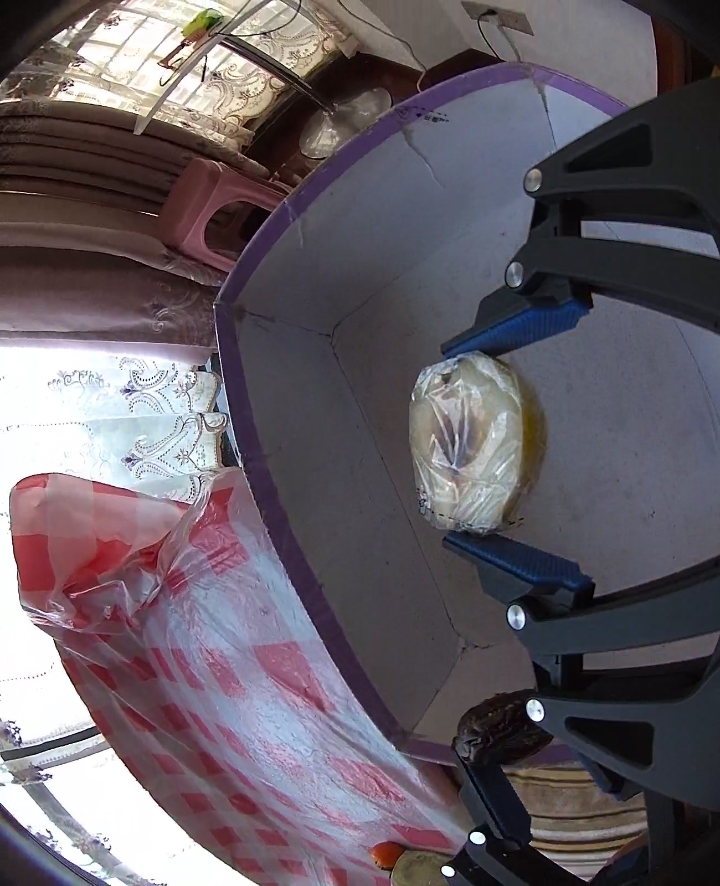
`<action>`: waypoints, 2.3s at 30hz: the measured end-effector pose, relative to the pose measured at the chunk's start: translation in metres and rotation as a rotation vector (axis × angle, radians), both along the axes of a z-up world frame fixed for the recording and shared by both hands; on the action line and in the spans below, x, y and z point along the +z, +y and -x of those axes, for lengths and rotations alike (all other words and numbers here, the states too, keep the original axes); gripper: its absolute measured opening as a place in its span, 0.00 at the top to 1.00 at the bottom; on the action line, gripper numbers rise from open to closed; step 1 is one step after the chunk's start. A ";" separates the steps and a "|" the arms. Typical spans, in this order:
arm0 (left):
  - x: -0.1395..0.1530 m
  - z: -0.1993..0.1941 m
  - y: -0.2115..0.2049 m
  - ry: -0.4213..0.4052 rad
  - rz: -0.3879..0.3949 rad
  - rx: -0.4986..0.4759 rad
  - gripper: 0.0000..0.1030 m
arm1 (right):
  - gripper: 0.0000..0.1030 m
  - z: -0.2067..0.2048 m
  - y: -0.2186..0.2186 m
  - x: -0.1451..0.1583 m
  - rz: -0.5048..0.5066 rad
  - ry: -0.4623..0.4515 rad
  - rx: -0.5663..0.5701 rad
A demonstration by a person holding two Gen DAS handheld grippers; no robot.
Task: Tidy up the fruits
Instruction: 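Carry both held fruits over the purple-rimmed white box, then open both grippers to drop the fruits into the box, then move both open grippers back over the fruits on the cloth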
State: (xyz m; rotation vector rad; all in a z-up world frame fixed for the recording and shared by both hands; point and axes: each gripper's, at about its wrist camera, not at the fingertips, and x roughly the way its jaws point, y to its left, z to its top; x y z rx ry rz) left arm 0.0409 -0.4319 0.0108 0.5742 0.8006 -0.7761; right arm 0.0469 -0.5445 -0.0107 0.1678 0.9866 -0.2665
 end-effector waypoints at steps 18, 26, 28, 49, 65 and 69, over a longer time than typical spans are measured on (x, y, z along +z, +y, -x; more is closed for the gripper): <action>-0.071 -0.006 -0.029 0.170 -0.248 -0.045 0.66 | 0.39 -0.045 -0.015 -0.042 0.103 0.224 0.078; -0.078 -0.003 -0.028 0.165 -0.269 -0.049 0.66 | 0.39 -0.051 -0.006 -0.057 0.101 0.302 0.133; -0.077 -0.004 -0.027 0.165 -0.262 -0.050 0.65 | 0.39 -0.050 -0.005 -0.062 0.100 0.313 0.135; -0.021 0.003 0.001 0.002 -0.063 -0.007 0.15 | 0.17 -0.016 -0.030 -0.011 0.095 0.032 -0.035; 0.061 0.005 0.106 -0.252 0.278 0.216 0.14 | 0.05 0.026 0.017 0.085 0.078 -0.401 -0.089; 0.065 0.004 0.148 -0.251 0.321 0.296 0.14 | 0.05 0.022 0.058 0.093 0.068 -0.423 -0.003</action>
